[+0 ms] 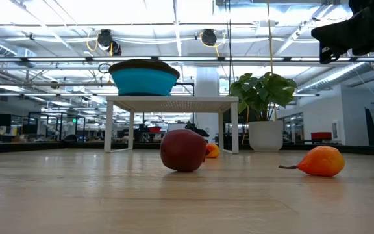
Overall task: Pick & Place Fruit
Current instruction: Put the orange in the blue strainer bowl on the shelf
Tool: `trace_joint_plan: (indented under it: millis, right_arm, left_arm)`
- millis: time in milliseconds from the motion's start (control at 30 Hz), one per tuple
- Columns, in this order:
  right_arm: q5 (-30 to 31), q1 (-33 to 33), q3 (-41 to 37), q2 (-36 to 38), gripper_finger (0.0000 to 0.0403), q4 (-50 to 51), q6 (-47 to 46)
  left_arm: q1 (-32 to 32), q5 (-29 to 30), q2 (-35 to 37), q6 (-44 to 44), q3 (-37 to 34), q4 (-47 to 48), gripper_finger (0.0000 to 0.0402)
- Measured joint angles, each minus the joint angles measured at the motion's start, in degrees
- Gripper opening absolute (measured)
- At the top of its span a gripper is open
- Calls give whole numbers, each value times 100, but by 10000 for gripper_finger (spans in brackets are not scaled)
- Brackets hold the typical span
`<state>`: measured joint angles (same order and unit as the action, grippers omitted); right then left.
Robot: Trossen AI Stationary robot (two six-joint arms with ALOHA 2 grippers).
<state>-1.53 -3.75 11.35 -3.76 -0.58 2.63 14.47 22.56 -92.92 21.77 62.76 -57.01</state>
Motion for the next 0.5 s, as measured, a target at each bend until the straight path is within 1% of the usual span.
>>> trace_joint_plan:
  millis: [100, 233, 367, 500]
  right_arm:
    - [0, 1, 0, 0, 0, 2, 0]
    - [1, 0, 0, 1, 0, 2, -1]
    - [2, 1, 0, -1, 0, 4, -2]
    - [9, 2, 0, -1, 0, 9, -2]
  left_arm:
    - [-217, 121, 0, -56, 0, 33, 161]
    - [-527, 322, 158, -584, 0, 235, 161]
    - [-842, 728, 542, -962, 0, 1225, 161]
    - [-1190, 910, 996, -1098, 2, 2379, 161]
